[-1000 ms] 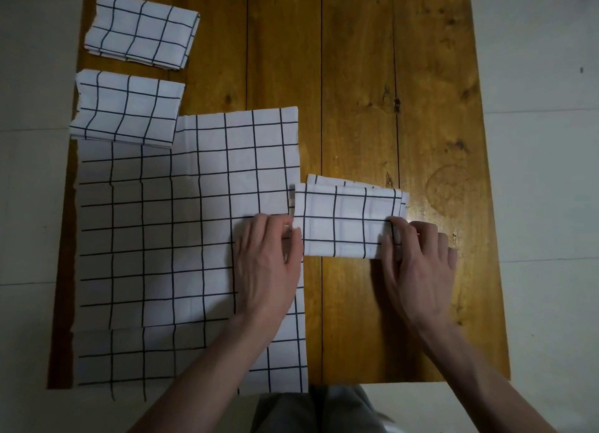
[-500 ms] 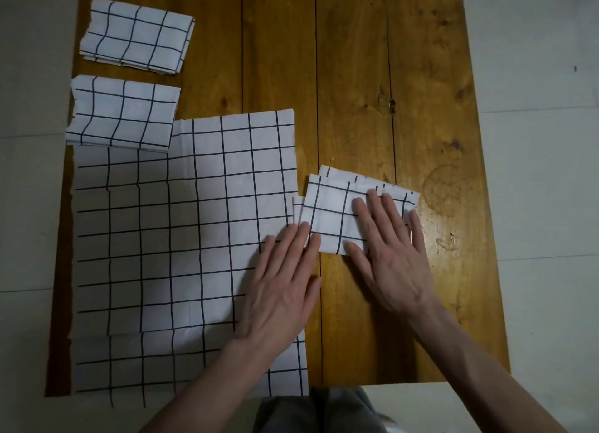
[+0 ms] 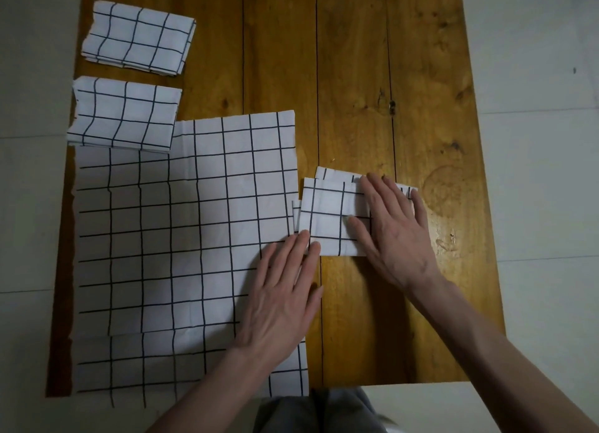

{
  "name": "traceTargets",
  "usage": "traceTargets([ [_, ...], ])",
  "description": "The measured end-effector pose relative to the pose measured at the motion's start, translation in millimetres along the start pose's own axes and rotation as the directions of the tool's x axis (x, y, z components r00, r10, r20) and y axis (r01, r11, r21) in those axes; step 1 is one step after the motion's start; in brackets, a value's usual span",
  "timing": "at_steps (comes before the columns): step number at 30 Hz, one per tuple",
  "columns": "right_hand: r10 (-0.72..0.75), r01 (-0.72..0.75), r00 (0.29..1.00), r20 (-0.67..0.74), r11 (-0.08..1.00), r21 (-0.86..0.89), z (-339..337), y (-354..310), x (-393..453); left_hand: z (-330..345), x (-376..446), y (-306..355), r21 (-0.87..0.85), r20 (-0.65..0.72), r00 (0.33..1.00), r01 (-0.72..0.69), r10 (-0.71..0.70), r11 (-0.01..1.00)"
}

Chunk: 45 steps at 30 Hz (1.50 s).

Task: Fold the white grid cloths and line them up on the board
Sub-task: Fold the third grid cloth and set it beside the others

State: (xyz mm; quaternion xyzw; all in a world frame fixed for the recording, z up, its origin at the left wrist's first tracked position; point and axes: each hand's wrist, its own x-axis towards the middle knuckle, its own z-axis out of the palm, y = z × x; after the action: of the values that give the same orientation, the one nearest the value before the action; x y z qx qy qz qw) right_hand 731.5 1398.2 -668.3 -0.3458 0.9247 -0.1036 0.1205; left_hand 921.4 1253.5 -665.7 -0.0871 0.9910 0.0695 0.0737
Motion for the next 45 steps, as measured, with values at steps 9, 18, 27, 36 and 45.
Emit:
traceTargets([
  [9,-0.204,0.204,0.979,0.032,0.979,-0.008,2.4,-10.3,-10.1,-2.7,-6.5,-5.7,0.051,0.009,1.0,-0.026,0.025,0.998],
  [18,-0.212,0.214,0.965,-0.154,0.977,-0.005,4.9,-17.2,-54.9,-0.9,-12.7,5.5,0.065,-0.021,0.998,-0.059,0.06,0.996],
  [27,-0.278,0.302,0.946,0.166,0.943,-0.142,25.0,-7.4,-88.8,3.2,-23.2,9.5,0.05,0.083,0.996,-0.016,0.012,0.999],
  [36,-0.237,0.279,0.945,0.225,0.943,-0.179,24.8,-9.6,-89.7,6.7,-28.9,10.9,0.055,0.186,0.983,0.005,-0.016,0.998],
  [45,-0.282,0.298,0.948,0.146,0.949,-0.101,21.3,-7.0,-87.7,-1.0,-22.6,10.1,0.04,0.104,0.995,-0.016,0.012,0.999],
])
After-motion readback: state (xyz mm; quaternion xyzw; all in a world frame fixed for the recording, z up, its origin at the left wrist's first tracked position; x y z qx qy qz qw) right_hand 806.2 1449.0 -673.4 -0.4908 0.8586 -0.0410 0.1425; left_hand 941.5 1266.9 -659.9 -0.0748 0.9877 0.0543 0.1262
